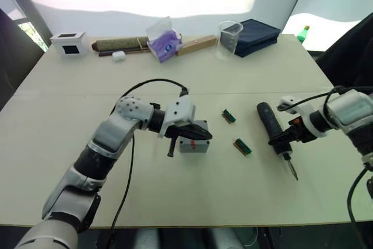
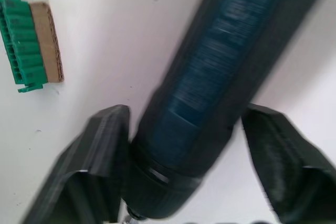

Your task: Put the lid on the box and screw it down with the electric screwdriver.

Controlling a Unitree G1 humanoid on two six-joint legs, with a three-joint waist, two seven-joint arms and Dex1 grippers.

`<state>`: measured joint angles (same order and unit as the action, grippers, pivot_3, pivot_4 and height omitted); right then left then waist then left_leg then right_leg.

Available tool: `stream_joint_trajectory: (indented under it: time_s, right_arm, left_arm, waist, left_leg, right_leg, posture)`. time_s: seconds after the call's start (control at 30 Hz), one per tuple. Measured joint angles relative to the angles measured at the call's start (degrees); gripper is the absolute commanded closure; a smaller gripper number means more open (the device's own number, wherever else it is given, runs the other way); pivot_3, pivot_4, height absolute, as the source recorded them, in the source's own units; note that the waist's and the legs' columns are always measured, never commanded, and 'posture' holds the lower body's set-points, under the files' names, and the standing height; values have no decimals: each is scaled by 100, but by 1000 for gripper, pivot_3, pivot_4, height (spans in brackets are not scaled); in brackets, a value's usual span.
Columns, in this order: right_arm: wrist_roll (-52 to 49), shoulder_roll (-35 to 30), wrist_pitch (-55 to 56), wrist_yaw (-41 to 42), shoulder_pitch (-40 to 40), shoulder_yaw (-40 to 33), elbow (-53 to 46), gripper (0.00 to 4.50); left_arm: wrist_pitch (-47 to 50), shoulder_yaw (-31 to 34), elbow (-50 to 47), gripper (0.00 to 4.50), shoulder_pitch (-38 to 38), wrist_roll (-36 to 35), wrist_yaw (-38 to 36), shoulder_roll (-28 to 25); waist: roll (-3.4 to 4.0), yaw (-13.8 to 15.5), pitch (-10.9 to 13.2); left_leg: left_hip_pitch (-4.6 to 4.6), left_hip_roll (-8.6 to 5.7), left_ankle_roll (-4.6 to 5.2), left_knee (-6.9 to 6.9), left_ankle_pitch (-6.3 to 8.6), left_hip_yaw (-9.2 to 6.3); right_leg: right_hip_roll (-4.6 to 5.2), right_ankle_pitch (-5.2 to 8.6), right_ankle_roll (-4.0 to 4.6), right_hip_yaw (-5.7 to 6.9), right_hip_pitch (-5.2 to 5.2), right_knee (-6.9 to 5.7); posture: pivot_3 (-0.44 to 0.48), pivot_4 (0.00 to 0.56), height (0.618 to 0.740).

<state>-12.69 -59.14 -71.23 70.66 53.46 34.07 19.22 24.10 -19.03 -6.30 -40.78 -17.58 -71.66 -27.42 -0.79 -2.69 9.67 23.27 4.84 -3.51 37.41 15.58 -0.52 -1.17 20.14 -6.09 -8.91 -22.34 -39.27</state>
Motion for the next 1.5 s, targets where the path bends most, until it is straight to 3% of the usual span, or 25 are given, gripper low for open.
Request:
stream_joint_trajectory:
  time_s: [0.03, 0.33, 0.53, 0.63, 0.8, 0.87, 0.93, 1.1, 1.2, 1.3, 1.5]
  right_arm:
    - [62, 13, -31, 11, -26, 51, -64, 2349]
    - [406, -118, -53, 83, -308, 87, -392, 2349]
    - [437, 291, -13, -41, 6, -387, 601, 2349]
    - [349, 409, -297, -534, 563, -1139, 965, 2349]
    - [-34, 410, -1291, -1204, 736, -3065, -412, 2349]
    - [-294, 976, -1822, -1485, 486, -4186, -1545, 2349]
    - [-330, 2435, -2071, -2081, 216, -5674, -2999, 2349]
    - [-604, 4510, -1101, -3099, -343, -6871, -5407, 2349]
    - [-734, 5084, -308, -3431, -1000, -6712, -5962, 2349]
    - [-688, 5361, 475, -3766, -1625, -5995, -6047, 2349]
    - [-412, 5429, 2003, -4277, -2331, -4741, -5814, 2349]
  left_arm:
    - [45, 0, -61, 4500, 28, -2, 56, 3]
    - [190, 11, -241, 4500, 168, -97, 334, 152]
    - [64, 23, 314, 4500, -32, -83, 299, 174]
    - [-114, 29, 799, 4500, -250, -2, 205, 106]
    - [-211, 164, 1355, 4500, -462, 2, 26, 26]
    - [-200, 276, 1545, 4500, -578, -8, -47, -9]
    - [-184, 317, 1690, 4500, -709, -13, -95, -39]
    - [-89, 351, 1870, 4500, -783, 14, -188, -260]
    - [36, 439, 1944, 4500, -764, 28, -177, -358]
    - [59, 453, 1967, 4500, -711, 52, -135, -344]
    - [64, 426, 1812, 4500, -407, 127, 12, -239]
  waist:
    - [-6, 2, -4]
    - [-64, 127, -41]
    - [-61, 120, -37]
    - [73, 64, 43]
    - [95, 60, 57]
    - [95, 21, 56]
    - [94, -19, 56]
    - [97, 32, 55]
    - [93, 14, 52]
    - [95, -24, 53]
    - [94, -141, 53]
  left_leg:
    - [0, 1, 1, 0, 0, -1]
    - [-1, 0, 5, 8, 3, -13]
    - [-1, 0, 26, 59, 15, -1]
    - [27, -18, 16, 63, 9, 24]
    - [33, -8, 1, 49, 1, 13]
    - [36, -2, 5, 46, 3, 6]
    - [41, -2, 5, 31, 3, -2]
    - [68, -13, -46, -17, -26, -20]
    - [66, -23, -83, -9, -47, -22]
    - [63, -25, -98, -13, -56, -23]
    - [62, -24, -110, -25, -64, -36]
  right_leg:
    - [0, 0, 0, 1, 2, 0]
    - [4, 1, 1, 20, 19, 5]
    - [3, -7, -4, 10, 33, 2]
    - [14, -26, -34, -23, -10, -12]
    - [4, -12, -8, -12, -41, -11]
    - [-3, -2, 8, -10, -47, -14]
    - [-9, -1, 10, -16, -68, -23]
    - [6, 0, 12, 12, -111, -75]
    - [17, -3, 7, 14, -102, -77]
    - [16, -4, 5, 12, -102, -83]
    - [11, -4, 5, 16, -102, -83]
  posture:
    - [0, 150, 740]
    - [0, 150, 740]
    - [0, 150, 740]
    - [0, 150, 740]
    - [0, 150, 740]
    - [0, 150, 740]
    - [0, 150, 740]
    - [0, 150, 740]
    - [0, 150, 740]
    - [0, 150, 740]
    - [0, 150, 740]
